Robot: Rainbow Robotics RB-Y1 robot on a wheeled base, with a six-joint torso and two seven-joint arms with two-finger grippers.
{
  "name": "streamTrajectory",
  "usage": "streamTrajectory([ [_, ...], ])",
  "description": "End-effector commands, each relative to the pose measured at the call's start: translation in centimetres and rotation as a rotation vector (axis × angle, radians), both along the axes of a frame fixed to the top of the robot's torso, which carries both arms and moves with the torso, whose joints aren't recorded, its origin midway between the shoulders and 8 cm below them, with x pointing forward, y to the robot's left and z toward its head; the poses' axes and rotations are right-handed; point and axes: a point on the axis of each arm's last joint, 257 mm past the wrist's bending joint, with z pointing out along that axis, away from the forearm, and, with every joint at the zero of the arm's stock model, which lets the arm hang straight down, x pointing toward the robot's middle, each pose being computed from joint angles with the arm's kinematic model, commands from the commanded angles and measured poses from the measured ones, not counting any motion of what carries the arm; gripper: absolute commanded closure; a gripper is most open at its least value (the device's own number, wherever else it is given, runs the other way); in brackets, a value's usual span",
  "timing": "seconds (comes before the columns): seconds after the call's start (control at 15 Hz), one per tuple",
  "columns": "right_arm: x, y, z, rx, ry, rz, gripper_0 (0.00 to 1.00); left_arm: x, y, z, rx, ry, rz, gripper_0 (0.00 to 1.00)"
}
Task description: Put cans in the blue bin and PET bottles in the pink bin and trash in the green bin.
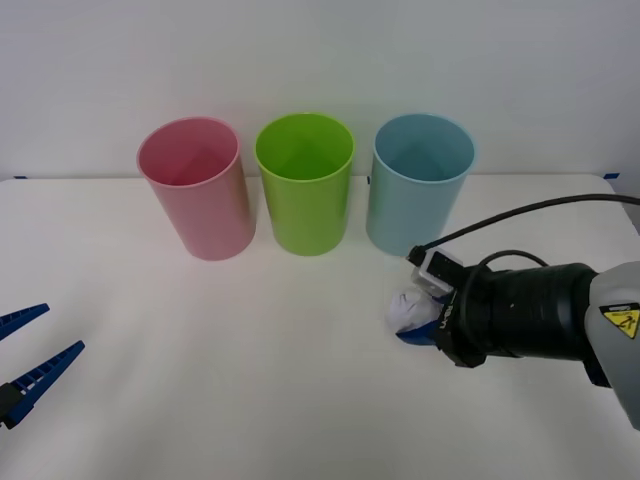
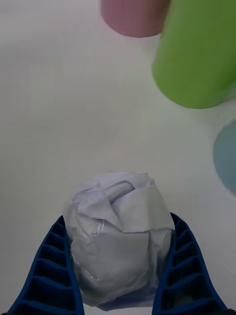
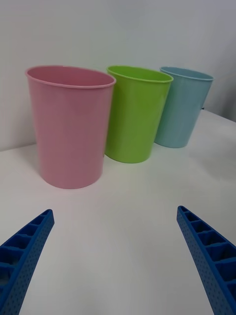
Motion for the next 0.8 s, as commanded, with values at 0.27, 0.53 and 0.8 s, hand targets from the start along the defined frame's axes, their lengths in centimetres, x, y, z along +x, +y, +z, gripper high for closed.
streamTrajectory([
  [0.27,0.6,-4.3,6.8,0.098,-0.033,-0.035,1.0,0.0,0.0,0.0,0.0,0.0,0.0,0.15],
  [0.53,1.0,-4.2,10.7,0.144,-0.003,-0.04,1.0,0.0,0.0,0.0,0.0,0.0,0.0,0.15],
  [0.8,3.9,-1.4,14.2,0.183,-0.025,0.009,1.0,0.0,0.0,0.0,0.0,0.0,0.0,0.15],
])
